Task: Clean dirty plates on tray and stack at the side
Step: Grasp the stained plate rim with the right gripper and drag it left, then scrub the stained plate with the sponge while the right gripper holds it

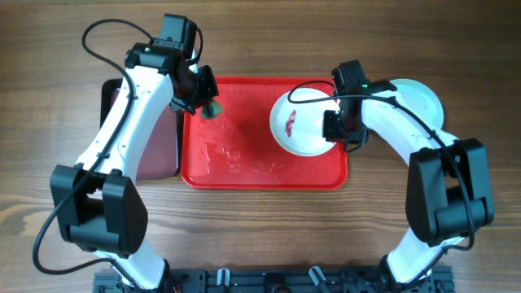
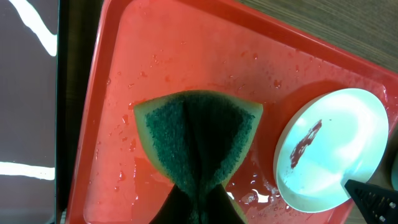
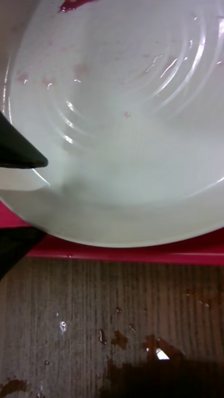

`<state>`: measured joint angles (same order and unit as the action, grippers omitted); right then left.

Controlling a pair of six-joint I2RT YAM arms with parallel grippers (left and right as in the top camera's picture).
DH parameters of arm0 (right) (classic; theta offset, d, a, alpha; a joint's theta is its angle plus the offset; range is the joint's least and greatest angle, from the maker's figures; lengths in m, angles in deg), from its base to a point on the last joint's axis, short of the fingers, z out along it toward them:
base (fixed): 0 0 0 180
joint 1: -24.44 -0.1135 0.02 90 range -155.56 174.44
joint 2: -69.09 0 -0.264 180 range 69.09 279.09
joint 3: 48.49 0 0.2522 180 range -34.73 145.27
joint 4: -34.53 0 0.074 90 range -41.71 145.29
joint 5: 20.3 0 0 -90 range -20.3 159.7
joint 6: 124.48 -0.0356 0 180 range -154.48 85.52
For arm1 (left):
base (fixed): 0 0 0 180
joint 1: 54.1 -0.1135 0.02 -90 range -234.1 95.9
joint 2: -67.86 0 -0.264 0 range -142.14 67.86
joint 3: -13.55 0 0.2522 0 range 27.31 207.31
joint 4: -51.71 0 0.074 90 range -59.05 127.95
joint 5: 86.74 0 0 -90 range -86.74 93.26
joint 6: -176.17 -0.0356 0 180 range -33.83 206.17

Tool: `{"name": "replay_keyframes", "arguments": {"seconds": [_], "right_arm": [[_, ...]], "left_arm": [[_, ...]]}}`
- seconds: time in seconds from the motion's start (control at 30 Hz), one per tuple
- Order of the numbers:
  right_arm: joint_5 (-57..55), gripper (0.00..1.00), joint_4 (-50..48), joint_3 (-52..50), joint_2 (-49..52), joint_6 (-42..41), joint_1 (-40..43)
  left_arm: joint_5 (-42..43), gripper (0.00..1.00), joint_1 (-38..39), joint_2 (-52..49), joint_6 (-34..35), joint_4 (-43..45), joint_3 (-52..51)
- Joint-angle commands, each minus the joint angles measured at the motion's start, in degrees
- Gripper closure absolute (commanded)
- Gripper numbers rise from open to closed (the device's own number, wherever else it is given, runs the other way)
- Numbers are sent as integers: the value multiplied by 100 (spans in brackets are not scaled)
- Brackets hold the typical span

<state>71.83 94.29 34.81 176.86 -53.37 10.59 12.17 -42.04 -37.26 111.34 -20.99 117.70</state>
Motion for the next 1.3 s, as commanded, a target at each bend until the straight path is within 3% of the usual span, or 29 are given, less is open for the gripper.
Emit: {"name": "replay_keyframes", "arguments": {"seconds": [0.0,0.3,0.5,0.6,0.8,1.0,1.13,1.27], "right_arm": [[267,70,-168,-68,9,15,-22],[901,71,-306,-15,415,382,-533],[831,62,-708,74,424,424,-391],[824,52,-1200,74,470,387,-315],[870,51,-1519,74,678,391,-297],[1174,92,-1517,94,678,387,-295],[1961,96,-1506,142,678,365,-308],[2124,96,-1552,140,678,168,-407]], "left_arm": [[22,96,9,-63,55,22,-20],[22,96,9,-63,55,22,-20],[24,96,9,-63,55,22,-20],[24,96,11,-63,57,22,-20],[24,96,203,-63,4,125,-20],[-166,96,553,-66,-249,404,-20],[-190,96,584,-66,-337,404,-61],[-188,96,586,-66,-935,452,-291]]}}
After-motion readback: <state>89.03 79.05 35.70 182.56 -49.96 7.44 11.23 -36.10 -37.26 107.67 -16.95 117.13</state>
